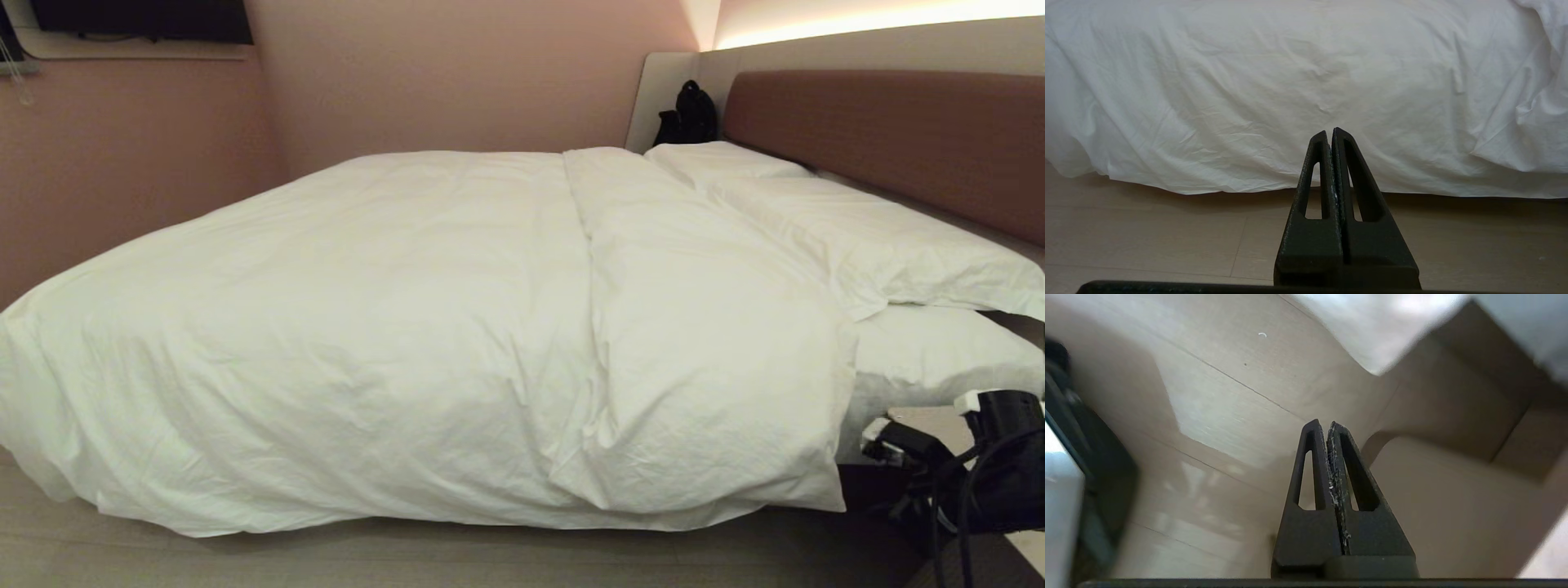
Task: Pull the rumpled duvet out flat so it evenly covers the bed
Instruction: Flatten the corners of the folded blanket
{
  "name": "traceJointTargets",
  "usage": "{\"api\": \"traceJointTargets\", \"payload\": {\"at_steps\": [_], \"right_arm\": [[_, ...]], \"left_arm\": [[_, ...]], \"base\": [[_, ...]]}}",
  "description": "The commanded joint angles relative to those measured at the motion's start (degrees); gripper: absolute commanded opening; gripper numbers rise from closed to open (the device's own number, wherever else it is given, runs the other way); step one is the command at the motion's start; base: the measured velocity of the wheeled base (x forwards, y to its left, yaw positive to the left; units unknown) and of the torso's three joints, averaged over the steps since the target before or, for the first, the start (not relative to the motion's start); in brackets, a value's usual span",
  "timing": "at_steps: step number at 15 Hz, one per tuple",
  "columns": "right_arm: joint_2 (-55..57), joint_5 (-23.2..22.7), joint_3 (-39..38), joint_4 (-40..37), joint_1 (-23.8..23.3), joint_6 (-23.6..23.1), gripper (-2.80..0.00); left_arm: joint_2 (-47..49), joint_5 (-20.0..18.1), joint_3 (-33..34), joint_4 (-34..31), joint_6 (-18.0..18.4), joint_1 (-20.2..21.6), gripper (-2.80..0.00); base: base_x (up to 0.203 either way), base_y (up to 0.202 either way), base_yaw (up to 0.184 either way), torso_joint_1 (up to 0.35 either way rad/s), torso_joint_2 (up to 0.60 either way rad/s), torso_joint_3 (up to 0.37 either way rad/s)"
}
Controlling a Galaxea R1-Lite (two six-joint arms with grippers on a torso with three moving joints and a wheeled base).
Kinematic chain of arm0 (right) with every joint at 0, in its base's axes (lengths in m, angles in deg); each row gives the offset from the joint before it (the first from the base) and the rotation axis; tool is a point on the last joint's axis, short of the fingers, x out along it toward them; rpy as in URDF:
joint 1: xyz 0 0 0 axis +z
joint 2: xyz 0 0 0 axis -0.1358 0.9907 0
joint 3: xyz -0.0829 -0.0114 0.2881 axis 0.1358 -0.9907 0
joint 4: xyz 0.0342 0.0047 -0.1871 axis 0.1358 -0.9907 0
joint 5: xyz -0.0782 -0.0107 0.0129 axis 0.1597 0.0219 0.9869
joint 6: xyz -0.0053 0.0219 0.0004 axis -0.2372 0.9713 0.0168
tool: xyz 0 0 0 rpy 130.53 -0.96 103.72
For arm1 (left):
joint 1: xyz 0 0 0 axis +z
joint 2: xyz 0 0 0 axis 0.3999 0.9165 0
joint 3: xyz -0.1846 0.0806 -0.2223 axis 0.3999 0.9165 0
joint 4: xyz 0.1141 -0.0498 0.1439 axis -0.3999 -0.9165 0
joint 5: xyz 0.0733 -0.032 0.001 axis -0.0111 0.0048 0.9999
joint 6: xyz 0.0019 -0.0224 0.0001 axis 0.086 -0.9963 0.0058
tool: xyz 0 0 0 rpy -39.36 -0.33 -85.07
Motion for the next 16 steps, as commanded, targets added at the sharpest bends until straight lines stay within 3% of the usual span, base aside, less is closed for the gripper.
{"api": "traceJointTargets", "payload": {"at_steps": [1,7,9,11,16], "right_arm": [[0.0,0.3,-2.9,11.9,0.9,-10.9,-2.8],[0.3,4.6,-9.7,28.8,1.6,-37.3,-2.8],[1.3,6.5,-10.3,31.1,2.2,-42.8,-2.8],[2.2,8.7,-10.1,31.2,3.4,-43.3,-2.8],[8.7,8.8,-9.7,33.7,5.3,-41.4,-2.8]], "left_arm": [[0.0,0.0,0.0,0.0,0.0,0.0,-2.8],[0.0,0.0,0.0,0.0,0.0,0.0,-2.8],[0.0,0.0,0.0,0.0,0.0,0.0,-2.8],[0.0,0.0,0.0,0.0,0.0,0.0,-2.8],[0.0,0.0,0.0,0.0,0.0,0.0,-2.8]], "base": [[0.0,0.0,0.0,0.0,0.0,0.0],[0.0,0.0,0.0,0.0,0.0,0.0],[0.0,0.0,0.0,0.0,0.0,0.0],[0.0,0.0,0.0,0.0,0.0,0.0],[0.0,0.0,0.0,0.0,0.0,0.0]]}}
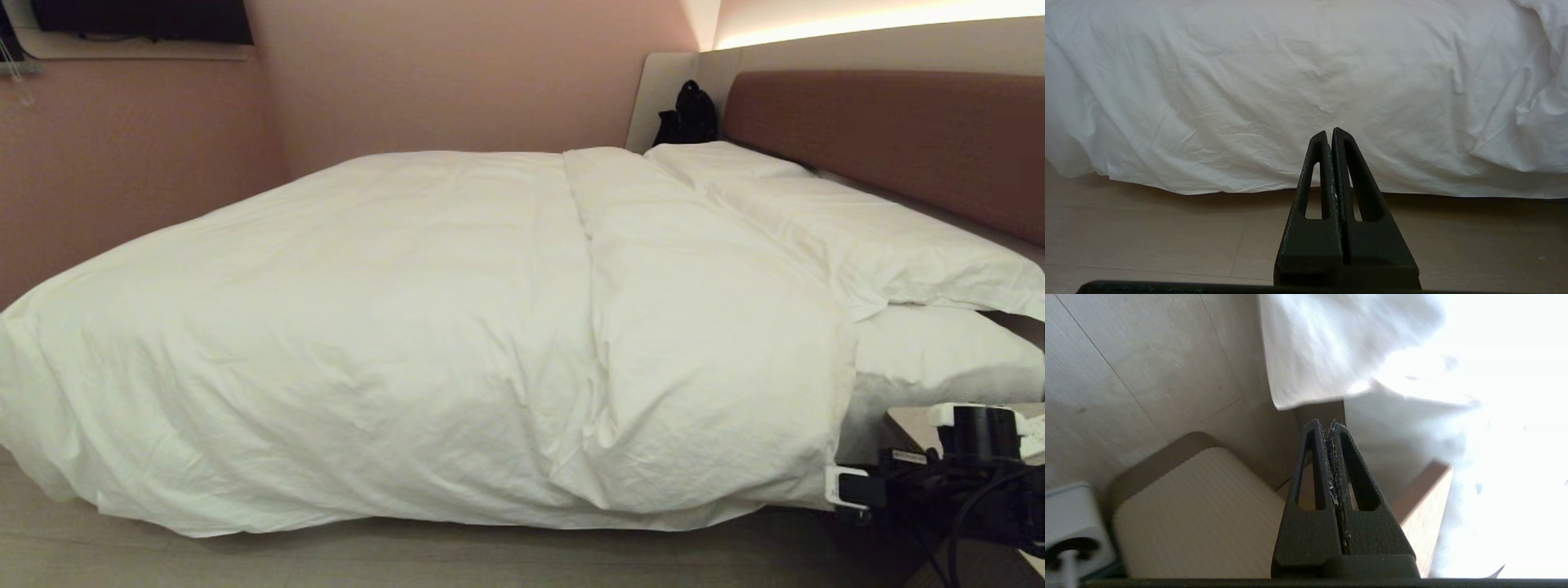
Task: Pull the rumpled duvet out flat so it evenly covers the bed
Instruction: Flatten the corners of the folded blanket
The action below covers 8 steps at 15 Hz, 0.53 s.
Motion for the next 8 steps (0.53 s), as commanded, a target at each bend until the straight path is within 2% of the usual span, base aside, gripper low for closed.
{"api": "traceJointTargets", "payload": {"at_steps": [1,4,7,8], "right_arm": [[3.9,-0.1,0.1,4.3,0.4,-0.8,-2.8],[7.7,-0.3,0.5,7.3,1.5,3.4,-2.8],[9.2,-0.4,2.6,7.5,1.7,3.7,-2.8],[9.6,-0.4,2.9,7.4,1.7,3.7,0.0]], "left_arm": [[0.0,0.0,0.0,0.0,0.0,0.0,-2.8],[0.0,0.0,0.0,0.0,0.0,0.0,-2.8],[0.0,0.0,0.0,0.0,0.0,0.0,-2.8],[0.0,0.0,0.1,0.0,0.0,0.0,-2.8]], "base": [[0.0,0.0,0.0,0.0,0.0,0.0],[0.0,0.0,0.0,0.0,0.0,0.0],[0.0,0.0,0.0,0.0,0.0,0.0],[0.0,0.0,0.0,0.0,0.0,0.0]]}}
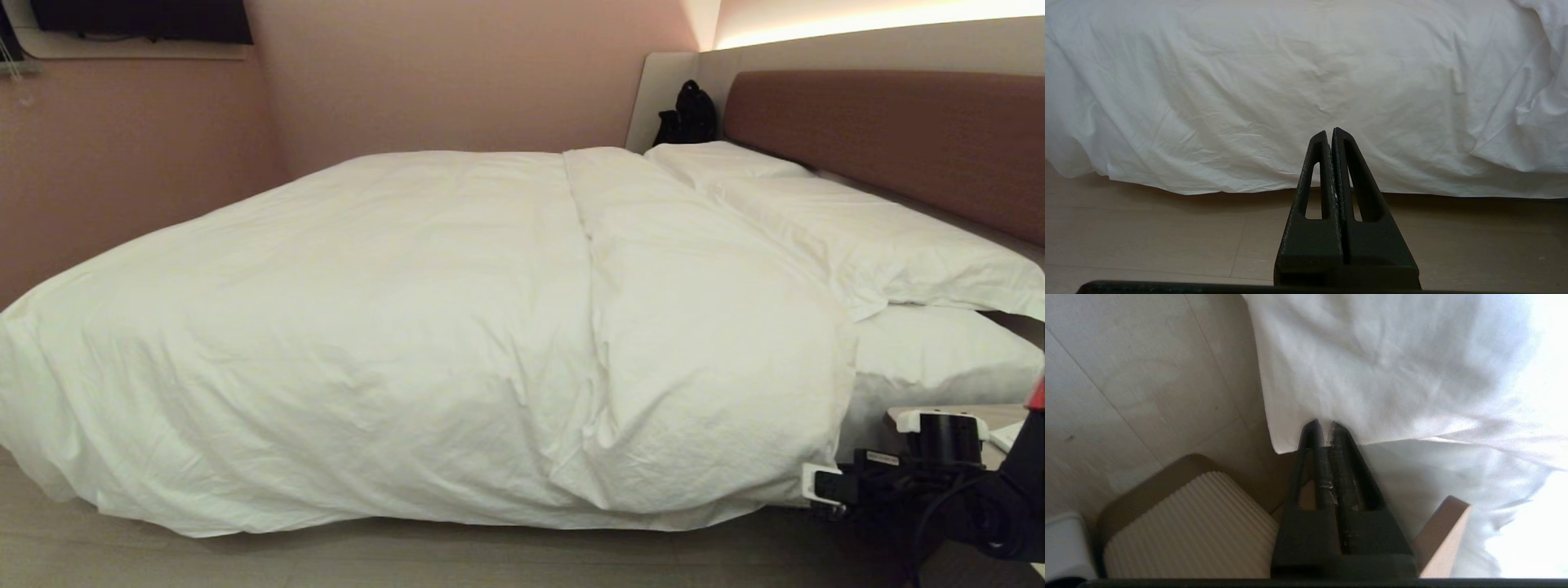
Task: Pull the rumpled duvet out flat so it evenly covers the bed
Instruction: Flatten the corners of the folded blanket
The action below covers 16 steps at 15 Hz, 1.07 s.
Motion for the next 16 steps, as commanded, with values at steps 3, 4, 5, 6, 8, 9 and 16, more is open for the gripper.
{"api": "traceJointTargets", "payload": {"at_steps": [3,4,5,6,8,9,16], "right_arm": [[3.0,0.0,1.8,0.3,0.3,-0.1,0.0],[3.7,0.1,2.4,0.2,0.3,0.0,0.0],[4.3,0.0,3.0,0.1,0.3,0.0,0.0],[5.2,-0.1,3.7,0.0,0.3,0.0,0.0],[7.2,-0.1,6.7,-0.5,0.2,0.0,0.0],[8.3,-0.1,8.4,-1.0,0.1,0.1,0.0],[12.8,0.4,18.1,-7.0,-0.4,1.1,0.0]], "left_arm": [[0.0,0.0,0.0,0.0,0.0,0.0,-2.8],[0.0,0.0,0.0,0.0,0.0,0.0,-2.8],[0.0,0.0,0.0,0.0,0.0,0.0,-2.8],[0.0,0.0,0.0,0.0,0.0,0.0,-2.8],[0.0,0.0,0.0,0.0,0.0,0.0,-2.8],[0.0,0.0,0.0,0.0,0.0,0.0,-2.8],[0.0,0.0,0.0,0.0,0.0,0.0,-2.8]], "base": [[0.0,0.0,0.0,0.0,0.0,0.0],[0.0,0.0,0.0,0.0,0.0,0.0],[0.0,0.0,0.0,0.0,0.0,0.0],[0.0,0.0,0.0,0.0,0.0,0.0],[0.0,0.0,0.0,0.0,0.0,0.0],[0.0,0.0,0.0,0.0,0.0,0.0],[0.0,0.0,0.0,0.0,0.0,0.0]]}}
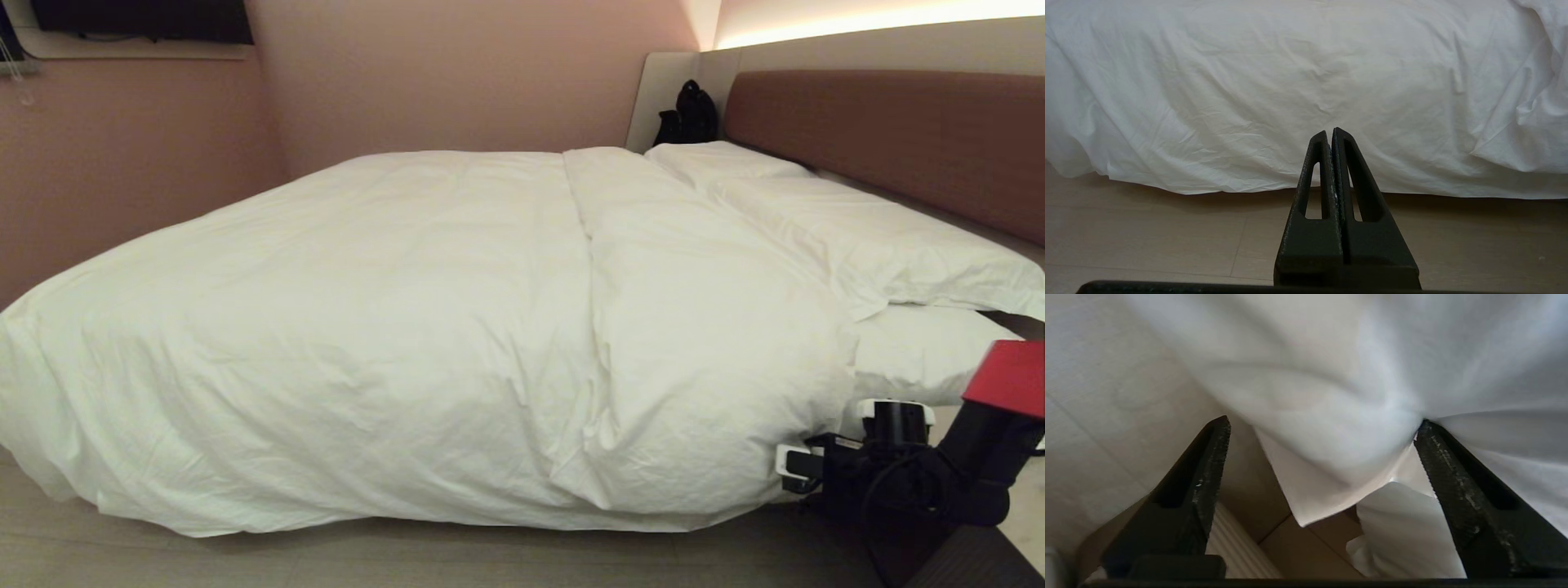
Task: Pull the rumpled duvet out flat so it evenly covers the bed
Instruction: Flatten the corners of the folded blanket
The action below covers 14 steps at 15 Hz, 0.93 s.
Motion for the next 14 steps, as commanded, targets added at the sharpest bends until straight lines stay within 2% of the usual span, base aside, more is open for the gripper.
{"api": "traceJointTargets", "payload": {"at_steps": [1,7,8,14], "right_arm": [[2.1,0.0,2.1,-1.4,-0.1,-0.5,0.0],[5.0,0.0,7.1,-1.7,-0.1,0.0,0.0],[4.9,0.0,7.1,-1.7,-0.1,0.2,-2.8],[2.1,0.0,5.2,-2.3,0.0,0.2,-2.8]], "left_arm": [[0.0,0.0,0.0,0.0,0.0,0.0,-2.8],[0.0,0.0,0.0,0.0,0.0,0.0,-2.8],[0.0,0.0,0.0,0.0,0.0,0.0,-2.8],[0.0,0.0,0.1,0.0,0.0,0.0,-2.8]], "base": [[0.0,0.0,0.0,0.0,0.0,0.0],[0.0,0.0,0.0,0.0,0.0,0.0],[0.0,0.0,0.0,0.0,0.0,0.0],[0.0,0.0,0.0,0.0,0.0,0.0]]}}
